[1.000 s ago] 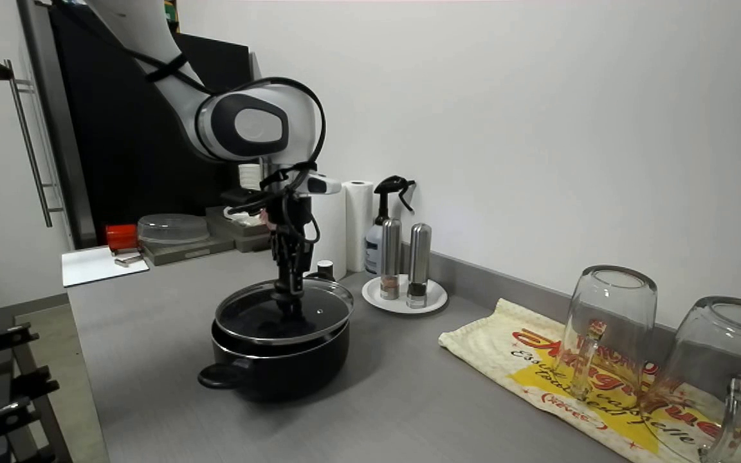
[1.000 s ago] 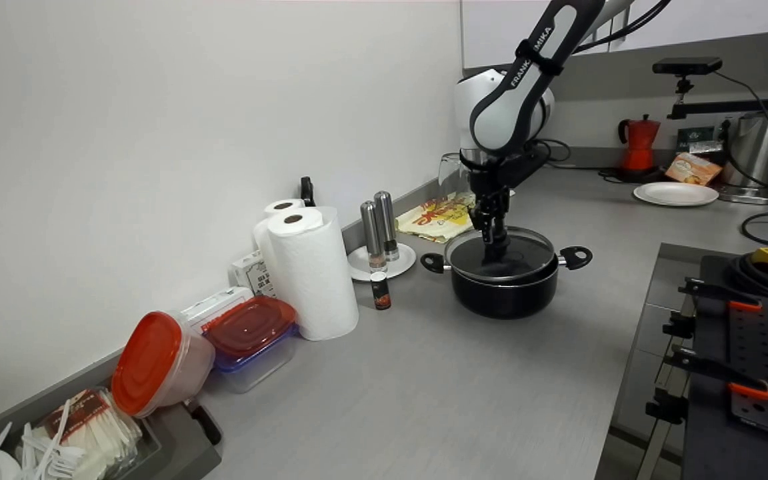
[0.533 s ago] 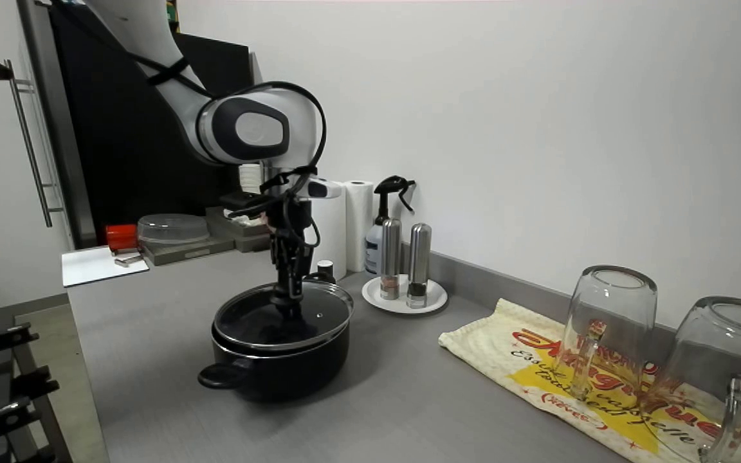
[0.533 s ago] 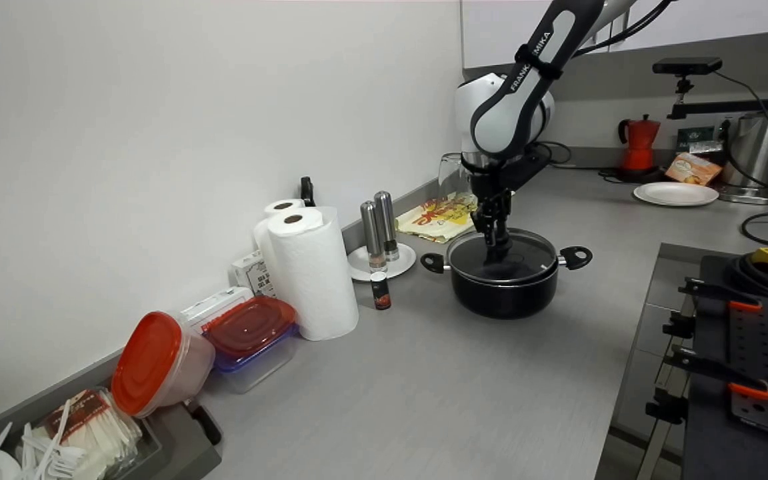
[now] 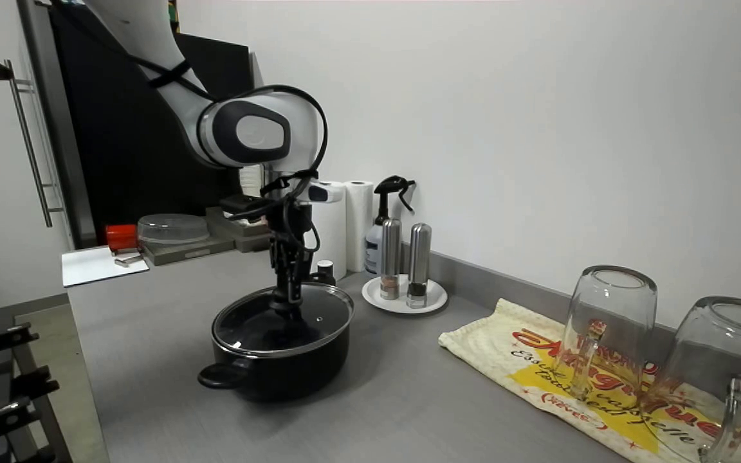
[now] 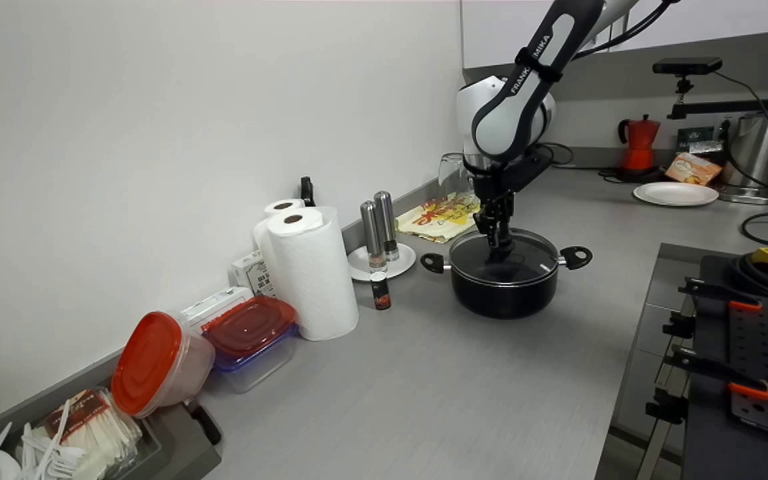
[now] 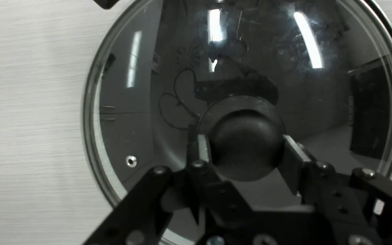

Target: Put the glass lid on the black pot.

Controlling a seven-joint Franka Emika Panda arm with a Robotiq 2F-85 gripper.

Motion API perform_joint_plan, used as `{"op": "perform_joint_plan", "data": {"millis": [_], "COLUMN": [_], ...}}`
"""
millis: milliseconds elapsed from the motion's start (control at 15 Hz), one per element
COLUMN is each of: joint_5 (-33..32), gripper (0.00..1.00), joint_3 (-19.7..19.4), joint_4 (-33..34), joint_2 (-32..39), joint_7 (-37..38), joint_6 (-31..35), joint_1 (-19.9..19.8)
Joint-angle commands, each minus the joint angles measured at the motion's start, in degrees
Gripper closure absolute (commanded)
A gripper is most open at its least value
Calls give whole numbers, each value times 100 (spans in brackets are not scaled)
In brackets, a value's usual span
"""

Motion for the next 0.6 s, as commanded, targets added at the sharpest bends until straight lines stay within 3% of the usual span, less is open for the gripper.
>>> {"op": "perform_joint_plan", "data": {"millis": [0, 533], "joint_5": [264, 829], "gripper": [75, 75], "joint_3": [70, 420], "joint_4": [97, -43], "joint_2": [62, 145], "joint_7": [-236, -876], "joint_6": [-48, 51], "joint_1": [-16, -202]}}
